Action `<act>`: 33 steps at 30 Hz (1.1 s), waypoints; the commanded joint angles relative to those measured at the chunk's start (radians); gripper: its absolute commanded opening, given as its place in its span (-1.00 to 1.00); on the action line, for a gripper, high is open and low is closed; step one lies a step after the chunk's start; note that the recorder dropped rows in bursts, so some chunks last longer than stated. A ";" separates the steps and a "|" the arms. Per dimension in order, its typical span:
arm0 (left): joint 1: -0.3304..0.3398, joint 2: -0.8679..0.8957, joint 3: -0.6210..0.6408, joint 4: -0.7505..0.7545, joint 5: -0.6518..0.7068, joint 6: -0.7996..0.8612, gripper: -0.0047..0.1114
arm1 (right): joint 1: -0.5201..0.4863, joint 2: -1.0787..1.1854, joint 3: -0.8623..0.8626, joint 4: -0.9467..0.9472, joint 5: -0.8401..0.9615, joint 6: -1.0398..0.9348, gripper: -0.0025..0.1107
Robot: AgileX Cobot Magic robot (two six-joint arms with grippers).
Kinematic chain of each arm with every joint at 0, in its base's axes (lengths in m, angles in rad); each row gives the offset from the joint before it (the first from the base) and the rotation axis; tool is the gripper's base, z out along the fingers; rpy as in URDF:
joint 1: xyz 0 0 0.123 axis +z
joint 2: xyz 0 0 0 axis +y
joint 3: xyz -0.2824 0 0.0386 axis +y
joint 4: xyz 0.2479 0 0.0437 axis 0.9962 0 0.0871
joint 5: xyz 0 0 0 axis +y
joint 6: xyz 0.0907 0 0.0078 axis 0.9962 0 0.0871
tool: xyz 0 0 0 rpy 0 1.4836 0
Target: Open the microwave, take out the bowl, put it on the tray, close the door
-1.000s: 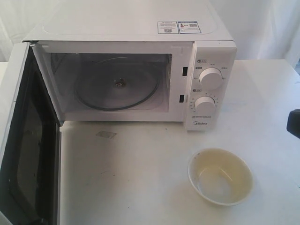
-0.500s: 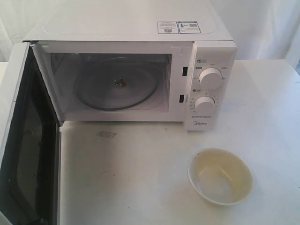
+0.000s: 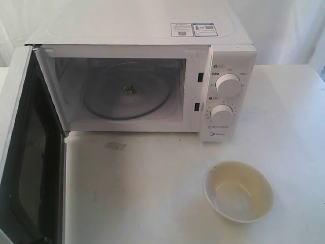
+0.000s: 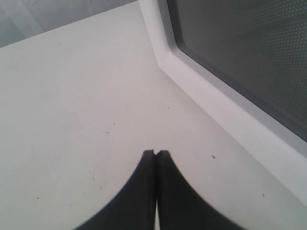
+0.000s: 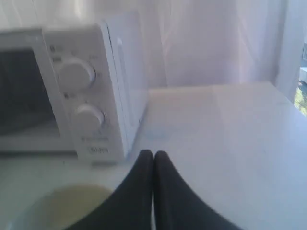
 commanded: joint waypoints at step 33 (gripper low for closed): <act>0.000 -0.003 -0.418 -0.355 0.135 -0.047 -0.92 | -0.010 -0.006 0.007 -0.022 0.190 -0.129 -0.96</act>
